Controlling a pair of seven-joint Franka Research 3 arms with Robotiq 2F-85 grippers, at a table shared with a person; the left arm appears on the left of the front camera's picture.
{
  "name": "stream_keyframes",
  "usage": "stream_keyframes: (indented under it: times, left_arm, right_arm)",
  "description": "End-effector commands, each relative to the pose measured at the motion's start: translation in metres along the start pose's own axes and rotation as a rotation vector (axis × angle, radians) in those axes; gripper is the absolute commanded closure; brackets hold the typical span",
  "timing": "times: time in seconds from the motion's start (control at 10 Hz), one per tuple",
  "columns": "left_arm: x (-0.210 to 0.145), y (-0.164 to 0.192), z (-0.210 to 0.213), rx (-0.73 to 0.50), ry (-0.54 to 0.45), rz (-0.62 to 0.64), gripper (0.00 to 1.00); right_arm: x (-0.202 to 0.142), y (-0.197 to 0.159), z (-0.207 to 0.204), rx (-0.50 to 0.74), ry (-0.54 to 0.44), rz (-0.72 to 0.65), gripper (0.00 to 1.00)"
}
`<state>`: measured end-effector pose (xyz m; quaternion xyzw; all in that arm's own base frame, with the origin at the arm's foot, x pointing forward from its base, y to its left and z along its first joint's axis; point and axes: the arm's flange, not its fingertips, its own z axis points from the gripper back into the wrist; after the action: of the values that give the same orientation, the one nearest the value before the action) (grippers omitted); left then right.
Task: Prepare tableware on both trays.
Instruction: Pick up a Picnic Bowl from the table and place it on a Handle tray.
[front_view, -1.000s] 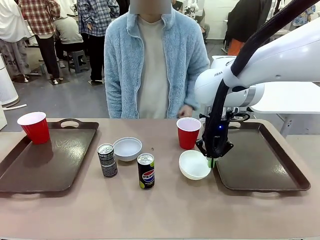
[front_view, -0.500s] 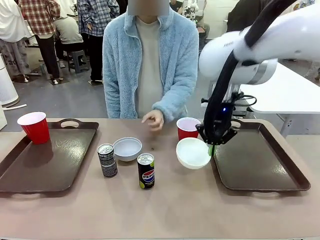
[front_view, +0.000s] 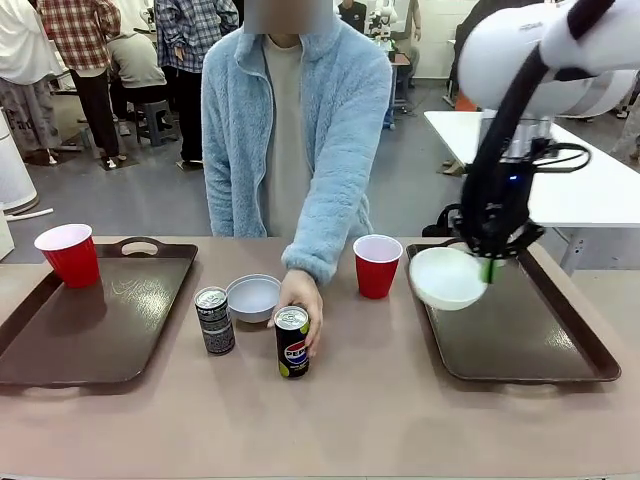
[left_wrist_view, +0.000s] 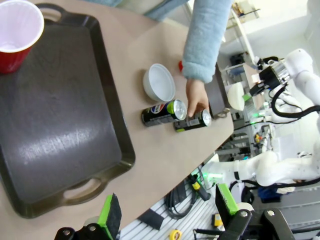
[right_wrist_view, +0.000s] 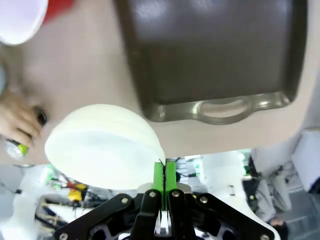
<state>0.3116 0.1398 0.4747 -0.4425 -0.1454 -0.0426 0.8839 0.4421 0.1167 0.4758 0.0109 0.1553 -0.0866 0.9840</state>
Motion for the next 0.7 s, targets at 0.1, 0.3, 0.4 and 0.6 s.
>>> stream_keyframes:
  times: [0.1, 0.3, 0.4, 0.6]
  left_arm:
    - [0.000, 0.000, 0.001, -0.018, -0.012, -0.009, 0.00]
    - [0.000, 0.000, 0.001, -0.018, -0.012, -0.009, 0.00]
    - [0.000, 0.000, 0.001, -0.018, -0.012, -0.009, 0.00]
    - [0.000, 0.000, 0.001, -0.018, -0.012, -0.009, 0.00]
  right_arm:
    - [0.024, -0.064, 0.014, 0.023, -0.017, -0.131, 1.00]
    - [0.038, -0.103, 0.017, 0.071, -0.001, -0.188, 1.00]
    - [0.044, -0.116, 0.017, 0.081, 0.007, -0.199, 1.00]
    - [0.053, -0.125, 0.007, 0.066, 0.031, -0.194, 1.00]
